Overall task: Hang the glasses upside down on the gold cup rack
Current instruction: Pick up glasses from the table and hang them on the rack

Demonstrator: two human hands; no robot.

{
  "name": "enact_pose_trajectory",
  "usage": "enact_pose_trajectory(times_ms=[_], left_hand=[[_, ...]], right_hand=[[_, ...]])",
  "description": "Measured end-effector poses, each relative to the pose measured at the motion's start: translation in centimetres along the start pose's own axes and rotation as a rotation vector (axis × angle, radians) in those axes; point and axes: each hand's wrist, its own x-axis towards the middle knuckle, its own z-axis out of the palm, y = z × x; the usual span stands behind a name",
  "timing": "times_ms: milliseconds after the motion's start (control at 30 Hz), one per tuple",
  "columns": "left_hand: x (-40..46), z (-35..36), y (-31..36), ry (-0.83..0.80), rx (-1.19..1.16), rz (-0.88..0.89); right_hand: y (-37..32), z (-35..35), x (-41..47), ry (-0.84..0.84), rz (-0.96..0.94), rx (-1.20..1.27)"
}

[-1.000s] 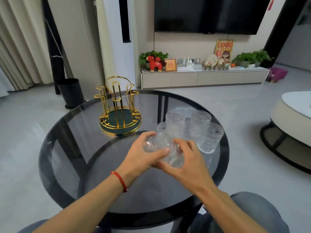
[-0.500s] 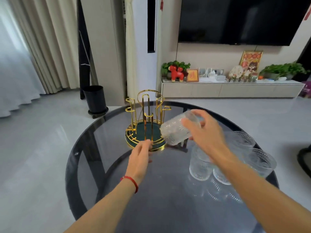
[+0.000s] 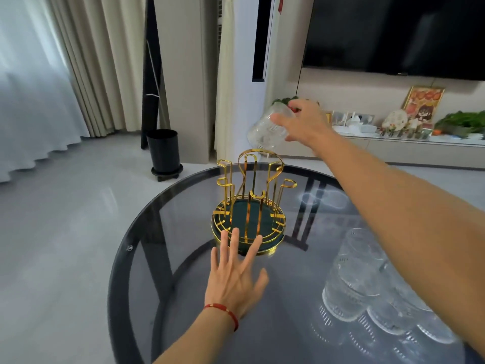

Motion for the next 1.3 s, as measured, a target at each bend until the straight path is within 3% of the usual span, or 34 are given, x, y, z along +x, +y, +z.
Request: enact_pose_trajectory(times_ms=[167,367,567,667,767,1000,1133,1200,1300], left_hand=[[0.0,-0.1,0.2,0.006,0.011,0.001],[0.0,-0.1,0.2,0.014,-0.003,0.007],[-0.1,0.0,0.4,0.035,-0.014,0.009],[0.0,0.0,0.4,0.029,-0.010,0.005],[0.1,-0.1,0.4,0.015,0.009,-0.001],[0.0,-0.4,0.8,-0.007,0.048,-0.008],[0.0,-1.2,1.2,-0.053,0.059,-0.024],[0.4,-2.2,1.7,-0.135,0.012,-0.053],[0.2,-4.3,3.0,-0.214,-0.108,-0.080]], right_hand=[[0.6,2.8,3.4,-0.389,0.019,-0.088],[1.9,4.2,4.4,-0.698,0.056,-0.075],[2.5,5.0,4.7,-0.819,0.100,-0.111],[2.7,4.9,4.5,-0.845,0.175,-0.007],[3.0,4.9,4.2,-0.758,0.211,0.128],[4.9,0.8,-1.2,-0.227,0.188,0.256],[5.2,-4.3,-8.5,-0.171,0.221,0.512],[5.5,-6.3,-12.8,-0.148,0.191,0.471],[6.7,-7.5,-19.1,-0.088,0.105,0.139]])
